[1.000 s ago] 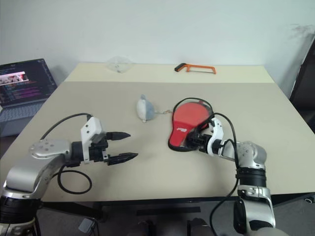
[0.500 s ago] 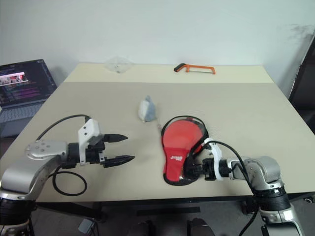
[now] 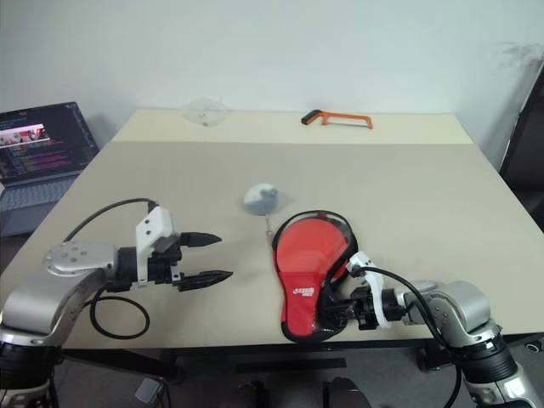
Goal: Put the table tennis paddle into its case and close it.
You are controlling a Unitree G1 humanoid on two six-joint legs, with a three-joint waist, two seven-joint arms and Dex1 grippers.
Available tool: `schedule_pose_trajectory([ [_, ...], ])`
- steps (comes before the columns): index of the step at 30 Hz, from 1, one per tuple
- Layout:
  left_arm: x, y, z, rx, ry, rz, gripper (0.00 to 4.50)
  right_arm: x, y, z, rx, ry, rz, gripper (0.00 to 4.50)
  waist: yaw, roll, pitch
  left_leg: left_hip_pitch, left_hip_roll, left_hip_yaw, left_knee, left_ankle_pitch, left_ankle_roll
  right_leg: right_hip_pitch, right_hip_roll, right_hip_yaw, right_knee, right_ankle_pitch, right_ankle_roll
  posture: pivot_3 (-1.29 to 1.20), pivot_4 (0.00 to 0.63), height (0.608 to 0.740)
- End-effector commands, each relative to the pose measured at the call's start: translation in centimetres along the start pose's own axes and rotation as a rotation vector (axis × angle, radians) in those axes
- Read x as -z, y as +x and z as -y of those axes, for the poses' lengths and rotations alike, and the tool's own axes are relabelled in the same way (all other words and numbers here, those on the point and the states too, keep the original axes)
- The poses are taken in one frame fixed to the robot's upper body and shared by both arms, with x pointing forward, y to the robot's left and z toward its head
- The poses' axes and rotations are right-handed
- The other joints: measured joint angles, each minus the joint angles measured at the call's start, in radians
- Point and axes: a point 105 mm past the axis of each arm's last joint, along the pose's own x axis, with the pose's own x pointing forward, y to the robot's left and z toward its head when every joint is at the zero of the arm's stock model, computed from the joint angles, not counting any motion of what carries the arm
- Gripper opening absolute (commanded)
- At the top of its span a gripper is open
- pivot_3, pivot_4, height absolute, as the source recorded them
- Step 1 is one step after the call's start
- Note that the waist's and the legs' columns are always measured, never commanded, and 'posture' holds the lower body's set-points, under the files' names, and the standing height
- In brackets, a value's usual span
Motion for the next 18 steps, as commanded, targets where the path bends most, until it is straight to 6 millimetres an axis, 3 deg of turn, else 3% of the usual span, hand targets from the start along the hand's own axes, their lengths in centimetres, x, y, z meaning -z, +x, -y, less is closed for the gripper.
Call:
schedule_pose_trajectory([
  [1,-0.6,-0.3,-0.4,-0.016,0.034,-0.002,4.5,1.4,0.9,-1.3,-0.062,0.005,-0.066,0.03,0.0,0.0,0.0,0.0,0.0,0.0,0.0,0.0,0.0,0.0,0.0,0.0,0.0,0.0,0.0,0.0,0.15,0.74],
  [8,-0.5,-0.3,-0.5,-0.024,0.035,-0.003,4.5,0.0,1.0,-0.6,-0.016,0.002,-0.028,0.03,-0.002,-0.002,-0.001,0.001,0.0,0.0,0.0,0.0,0.0,0.0,0.001,0.0,0.001,0.0,0.0,0.0,0.15,0.74],
  [12,-0.3,-0.3,-0.5,-0.026,0.035,-0.007,4.5,-1.5,0.4,-0.8,-0.013,-0.002,0.012,1.15,-0.002,-0.002,-0.001,0.001,0.001,-0.001,0.001,0.0,0.0,0.0,0.002,0.0,0.003,0.0,0.0,0.0,0.15,0.74],
  [18,-0.3,-0.2,-0.7,-0.031,0.032,-0.004,4.5,-2.5,-0.9,-1.1,0.01,-0.068,0.018,3.22,0.0,-0.002,-0.001,0.001,0.001,0.0,0.003,0.0,0.0,0.0,0.001,0.001,0.003,0.001,0.001,0.0,0.15,0.74],
])
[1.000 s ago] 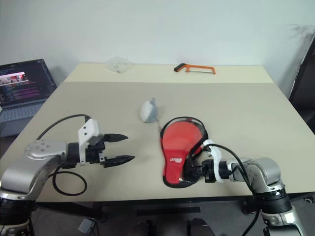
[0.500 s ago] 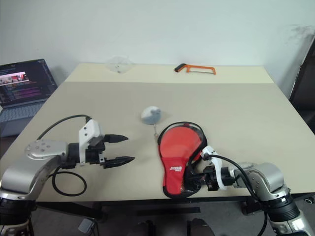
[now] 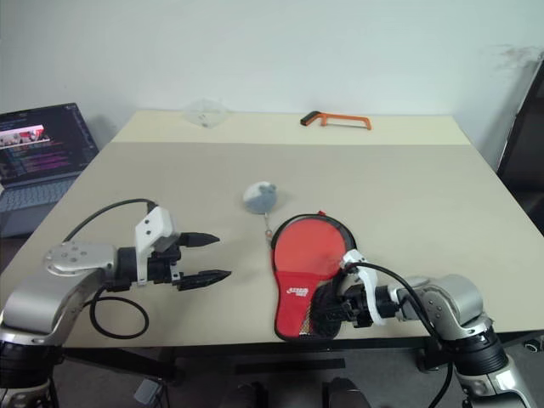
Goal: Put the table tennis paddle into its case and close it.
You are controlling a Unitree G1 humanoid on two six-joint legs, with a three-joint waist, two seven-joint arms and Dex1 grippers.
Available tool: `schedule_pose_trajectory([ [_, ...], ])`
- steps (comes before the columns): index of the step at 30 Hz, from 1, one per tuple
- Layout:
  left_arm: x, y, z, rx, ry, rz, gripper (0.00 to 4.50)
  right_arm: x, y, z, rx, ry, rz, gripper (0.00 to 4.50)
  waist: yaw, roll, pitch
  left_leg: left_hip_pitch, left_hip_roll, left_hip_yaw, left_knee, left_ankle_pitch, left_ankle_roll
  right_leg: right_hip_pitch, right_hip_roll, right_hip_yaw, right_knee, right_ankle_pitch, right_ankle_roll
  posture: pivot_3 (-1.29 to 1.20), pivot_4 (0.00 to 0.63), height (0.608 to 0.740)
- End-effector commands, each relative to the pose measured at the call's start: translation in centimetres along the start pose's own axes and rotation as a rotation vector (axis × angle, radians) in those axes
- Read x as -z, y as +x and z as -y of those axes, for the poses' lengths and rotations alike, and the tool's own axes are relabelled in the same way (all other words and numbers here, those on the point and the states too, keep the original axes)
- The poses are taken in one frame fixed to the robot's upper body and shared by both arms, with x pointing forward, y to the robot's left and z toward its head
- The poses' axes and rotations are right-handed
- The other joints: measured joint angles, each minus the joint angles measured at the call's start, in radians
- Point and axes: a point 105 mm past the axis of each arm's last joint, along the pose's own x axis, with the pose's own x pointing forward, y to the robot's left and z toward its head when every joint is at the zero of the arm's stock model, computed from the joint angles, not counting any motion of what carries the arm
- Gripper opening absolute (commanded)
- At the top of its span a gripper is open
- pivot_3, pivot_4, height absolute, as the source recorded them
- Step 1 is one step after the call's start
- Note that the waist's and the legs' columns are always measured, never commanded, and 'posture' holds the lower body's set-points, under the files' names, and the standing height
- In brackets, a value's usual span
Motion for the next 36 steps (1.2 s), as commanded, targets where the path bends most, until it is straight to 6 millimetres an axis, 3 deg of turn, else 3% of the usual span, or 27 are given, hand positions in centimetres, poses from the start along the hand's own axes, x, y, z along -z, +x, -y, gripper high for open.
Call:
schedule_pose_trajectory([
  [1,-0.6,-0.2,-0.5,-0.024,0.038,0.012,4.5,-1.5,-1.7,-0.2,0.042,-0.106,0.025,3.56,0.001,0.0,0.0,0.0,0.0,0.0,0.0,0.0,0.0,0.0,0.0,0.0,0.0,0.0,0.0,0.0,0.15,0.74],
  [4,-0.9,-0.4,-1.3,-0.065,0.043,0.029,4.5,-2.3,-4.2,0.9,0.156,-0.228,0.004,4.46,0.003,0.0,0.0,0.0,-0.001,0.001,0.001,0.0,0.0,0.0,-0.001,0.0,0.0,0.0,0.0,0.0,0.15,0.74],
  [9,-1.8,-0.5,-2.2,-0.107,0.025,0.085,4.5,-4.1,-7.7,0.1,0.211,-0.39,0.01,4.46,0.01,-0.001,0.0,0.0,-0.001,0.0,0.001,0.0,0.0,0.0,-0.001,0.0,0.0,0.0,0.0,0.0,0.15,0.74],
  [11,-2.6,-0.3,-3.1,-0.151,0.019,0.132,4.5,-6.1,-8.3,0.1,0.279,-0.483,0.062,4.46,0.01,0.0,0.0,0.0,-0.001,0.001,0.001,0.0,0.0,0.0,-0.001,0.0,0.0,0.0,0.0,0.0,0.15,0.74],
  [13,-3.4,0.0,-4.1,-0.194,0.003,0.178,4.5,-8.1,-8.0,-0.4,0.309,-0.575,0.141,4.46,0.008,0.0,0.0,0.0,0.0,0.001,0.002,0.0,0.0,0.0,-0.001,0.0,0.0,0.0,0.001,0.0,0.15,0.74],
  [16,-4.5,0.9,-5.9,-0.266,0.011,0.219,4.5,-10.6,-5.3,-0.5,0.323,-0.63,0.3,4.46,0.007,-0.002,-0.001,0.0,0.0,-0.001,0.003,0.0,0.0,0.0,0.0,0.0,0.001,0.001,0.001,0.0,0.15,0.74],
  [20,-5.6,2.5,-8.0,-0.344,0.046,0.227,4.5,-12.9,-1.8,2.1,0.474,-0.543,0.49,4.46,0.01,-0.002,-0.001,-0.001,-0.001,-0.001,0.005,0.0,0.0,0.001,0.0,0.001,0.001,0.002,0.003,0.0,0.15,0.74],
  [27,-6.7,6.3,-10.6,-0.388,0.081,0.195,4.5,-11.1,2.4,5.0,0.563,-0.445,0.509,4.46,0.037,-0.002,-0.001,-0.003,-0.002,0.0,0.006,0.0,0.0,0.0,-0.001,0.0,0.0,0.005,-0.001,0.0,0.15,0.74],
  [33,-6.2,9.7,-9.8,-0.277,0.083,0.169,4.5,-6.7,4.8,6.3,0.53,-0.337,0.366,4.46,0.039,-0.003,-0.002,-0.003,-0.002,0.0,0.007,0.0,0.0,0.001,-0.001,0.0,0.001,0.005,-0.001,0.0,0.15,0.74],
  [36,-5.0,11.2,-10.2,-0.281,0.073,0.101,4.5,-6.0,5.3,6.0,0.509,-0.348,0.338,4.46,0.038,-0.003,-0.002,-0.002,-0.002,-0.001,0.008,0.0,0.0,0.002,0.0,-0.001,0.001,0.005,0.0,0.0,0.15,0.74],
])
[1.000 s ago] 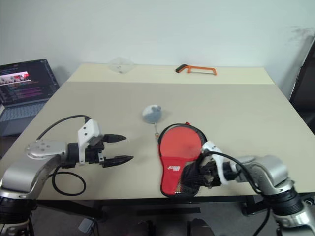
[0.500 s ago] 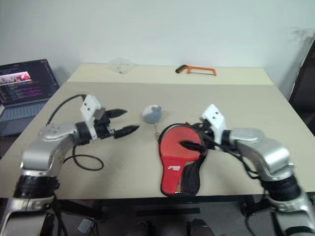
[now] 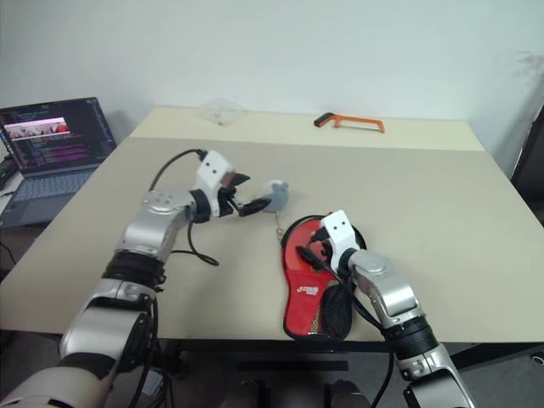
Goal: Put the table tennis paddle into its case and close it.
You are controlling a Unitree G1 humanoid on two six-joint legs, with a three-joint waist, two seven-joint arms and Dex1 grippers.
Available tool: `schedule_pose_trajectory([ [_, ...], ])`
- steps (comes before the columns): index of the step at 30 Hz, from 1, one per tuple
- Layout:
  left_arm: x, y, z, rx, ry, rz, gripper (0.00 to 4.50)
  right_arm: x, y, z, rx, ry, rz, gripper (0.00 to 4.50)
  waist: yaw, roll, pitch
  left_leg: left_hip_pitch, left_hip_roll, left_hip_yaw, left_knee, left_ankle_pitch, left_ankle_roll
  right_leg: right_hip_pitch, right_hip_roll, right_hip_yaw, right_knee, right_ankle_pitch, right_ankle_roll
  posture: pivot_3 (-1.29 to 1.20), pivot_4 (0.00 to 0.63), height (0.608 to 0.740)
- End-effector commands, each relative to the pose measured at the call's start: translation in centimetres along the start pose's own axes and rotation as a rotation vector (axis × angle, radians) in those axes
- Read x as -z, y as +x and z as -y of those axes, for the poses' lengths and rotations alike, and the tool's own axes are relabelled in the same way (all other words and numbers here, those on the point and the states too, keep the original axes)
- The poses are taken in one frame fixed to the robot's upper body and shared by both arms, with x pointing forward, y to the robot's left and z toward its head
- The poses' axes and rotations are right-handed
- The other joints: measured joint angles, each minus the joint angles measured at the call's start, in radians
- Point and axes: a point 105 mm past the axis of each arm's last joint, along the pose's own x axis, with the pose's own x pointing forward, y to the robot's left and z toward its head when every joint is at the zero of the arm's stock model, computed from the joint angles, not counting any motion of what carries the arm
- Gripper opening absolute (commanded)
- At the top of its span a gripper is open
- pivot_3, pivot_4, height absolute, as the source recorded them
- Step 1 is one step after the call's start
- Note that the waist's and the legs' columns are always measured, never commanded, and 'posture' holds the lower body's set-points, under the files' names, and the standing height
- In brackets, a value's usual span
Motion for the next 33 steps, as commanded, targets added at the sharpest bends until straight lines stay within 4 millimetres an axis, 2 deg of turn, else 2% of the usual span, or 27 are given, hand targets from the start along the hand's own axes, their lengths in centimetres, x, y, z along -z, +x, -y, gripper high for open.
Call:
schedule_pose_trajectory([
  [1,0.0,1.1,-0.7,-0.034,0.054,-0.046,4.5,2.5,0.0,-1.1,-0.042,0.019,-0.091,4.46,-0.001,0.0,0.0,0.0,0.0,0.0,0.001,0.0,0.0,0.0,0.0,0.0,0.0,0.0,0.001,0.0,0.15,0.74],
  [3,0.3,1.8,-0.9,-0.062,0.083,-0.075,4.5,2.3,0.1,-1.2,-0.047,0.015,-0.088,4.46,-0.005,0.0,0.0,0.001,0.0,-0.001,0.002,0.0,0.0,0.001,0.0,0.0,0.0,-0.001,0.003,0.0,0.15,0.74],
  [6,-0.3,3.3,-0.6,-0.096,0.089,-0.076,4.5,1.7,0.5,-1.2,-0.055,0.008,-0.077,4.46,-0.005,0.0,0.0,0.001,0.0,-0.001,0.004,0.0,0.0,0.003,0.0,0.0,0.0,0.0,0.005,0.0,0.15,0.74],
  [9,-0.3,4.0,-0.4,-0.097,0.081,-0.076,4.5,1.3,0.8,-1.6,-0.062,0.006,-0.069,4.46,-0.007,0.0,0.0,0.001,0.0,-0.001,0.006,0.0,0.0,0.004,0.0,0.0,0.0,0.0,0.006,0.0,0.15,0.74],
  [13,0.8,5.3,0.2,-0.158,0.071,-0.154,4.5,1.1,1.2,-2.0,-0.079,-0.011,-0.067,4.46,-0.01,0.0,0.0,0.001,0.0,-0.001,0.005,0.0,0.0,0.004,0.0,0.0,0.0,0.0,0.007,0.0,0.15,0.74],
  [18,1.9,5.7,0.2,-0.229,0.067,-0.233,4.5,1.2,1.4,-2.3,-0.08,-0.016,-0.071,4.46,-0.012,-0.001,0.0,0.002,0.0,-0.001,0.006,0.0,0.0,0.006,0.0,0.0,0.0,0.0,0.007,0.0,0.15,0.74],
  [21,2.2,5.8,0.1,-0.266,0.086,-0.265,3.88,1.1,1.4,-2.6,-0.084,-0.02,-0.07,4.5,-0.012,-0.001,-0.001,0.003,0.0,-0.002,0.006,0.0,0.0,0.007,0.0,0.0,0.0,0.0,0.007,0.0,0.15,0.74],
  [25,1.9,5.9,-0.2,-0.31,0.127,-0.274,2.51,1.2,1.4,-2.8,-0.087,-0.018,-0.074,4.5,-0.011,-0.001,-0.001,0.003,-0.001,-0.002,0.006,0.0,0.0,0.007,0.0,0.0,-0.001,0.0,0.007,0.0,0.15,0.74],
  [29,0.3,6.2,-0.8,-0.384,0.185,-0.245,1.09,2.3,1.5,-3.2,-0.098,-0.015,-0.132,4.5,-0.011,-0.001,-0.001,0.004,-0.001,-0.002,0.006,0.0,0.0,0.007,0.0,0.0,-0.001,0.0,0.007,0.0,0.15,0.74],
  [32,-1.3,6.5,-1.2,-0.445,0.265,-0.214,0.26,2.7,1.5,-3.3,-0.093,-0.023,-0.155,4.5,-0.011,-0.001,-0.001,0.004,-0.001,-0.002,0.006,0.0,0.0,0.008,0.0,0.0,-0.001,0.001,0.007,0.0,0.15,0.74],
  [33,-1.8,6.6,-1.2,-0.457,0.285,-0.208,0.12,2.7,1.5,-3.4,-0.093,-0.023,-0.157,4.5,-0.011,-0.001,-0.001,0.004,-0.001,-0.002,0.006,0.0,0.0,0.008,0.0,0.0,-0.001,0.001,0.008,0.0,0.15,0.74],
])
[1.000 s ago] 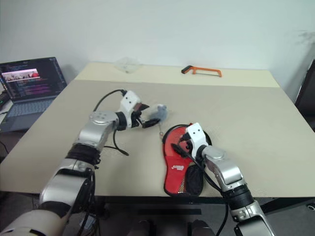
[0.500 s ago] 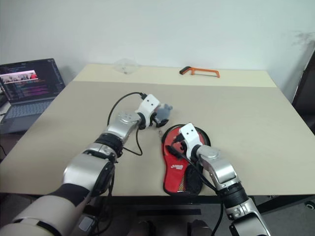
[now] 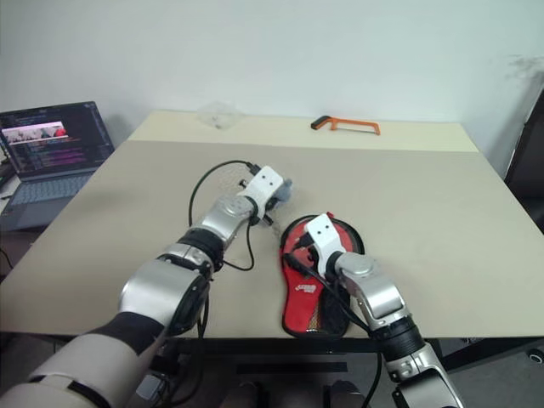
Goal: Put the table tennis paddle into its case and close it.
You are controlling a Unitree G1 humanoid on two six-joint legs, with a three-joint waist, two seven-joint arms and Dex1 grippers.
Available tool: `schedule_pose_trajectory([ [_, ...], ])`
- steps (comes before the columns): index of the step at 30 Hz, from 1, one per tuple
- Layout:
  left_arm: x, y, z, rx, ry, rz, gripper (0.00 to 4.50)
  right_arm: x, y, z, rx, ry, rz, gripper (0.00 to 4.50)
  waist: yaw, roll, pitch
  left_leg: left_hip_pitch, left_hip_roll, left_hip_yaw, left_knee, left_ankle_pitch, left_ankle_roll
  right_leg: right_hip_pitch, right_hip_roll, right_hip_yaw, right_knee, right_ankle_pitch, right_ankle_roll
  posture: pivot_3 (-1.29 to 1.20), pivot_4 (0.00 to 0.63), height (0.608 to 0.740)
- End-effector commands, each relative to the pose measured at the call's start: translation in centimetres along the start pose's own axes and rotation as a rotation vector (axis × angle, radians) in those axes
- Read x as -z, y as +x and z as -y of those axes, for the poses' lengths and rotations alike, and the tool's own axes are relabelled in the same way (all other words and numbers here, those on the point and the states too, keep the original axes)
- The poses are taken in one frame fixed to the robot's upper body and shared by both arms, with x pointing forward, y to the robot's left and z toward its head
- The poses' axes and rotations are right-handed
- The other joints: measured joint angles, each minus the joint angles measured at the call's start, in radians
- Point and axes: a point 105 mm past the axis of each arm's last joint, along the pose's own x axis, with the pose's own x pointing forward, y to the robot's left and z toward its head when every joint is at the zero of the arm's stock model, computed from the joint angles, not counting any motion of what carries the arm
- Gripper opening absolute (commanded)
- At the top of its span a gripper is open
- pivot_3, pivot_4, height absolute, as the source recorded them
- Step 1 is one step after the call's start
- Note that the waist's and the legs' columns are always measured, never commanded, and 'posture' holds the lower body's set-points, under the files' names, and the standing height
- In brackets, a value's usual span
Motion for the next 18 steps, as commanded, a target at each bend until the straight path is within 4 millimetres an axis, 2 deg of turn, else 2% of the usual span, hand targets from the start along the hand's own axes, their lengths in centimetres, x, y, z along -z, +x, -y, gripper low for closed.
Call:
schedule_pose_trajectory([
  [1,-4.2,-0.2,-1.6,-0.103,0.099,0.103,0.09,2.9,0.3,-1.0,-0.029,0.035,-0.114,4.5,0.0,0.0,0.0,0.0,0.0,0.0,0.0,0.0,0.0,0.0,0.0,0.0,0.0,0.0,0.0,0.0,0.15,0.74],
  [11,-8.1,-0.2,-0.3,-0.219,0.408,0.178,0.08,2.7,-0.4,-2.1,-0.039,0.024,-0.118,4.5,-0.001,0.0,0.0,0.0,0.0,0.0,-0.001,0.0,0.0,0.0,0.0,0.0,-0.001,0.0,0.0,0.0,0.15,0.74],
  [18,-10.4,-0.5,0.7,-0.28,0.504,0.242,0.08,2.9,-1.2,-3.6,-0.047,0.027,-0.132,4.5,0.0,0.0,0.0,-0.001,0.0,0.0,-0.001,0.0,0.0,-0.001,0.0,0.0,-0.001,0.0,0.0,0.0,0.15,0.74],
])
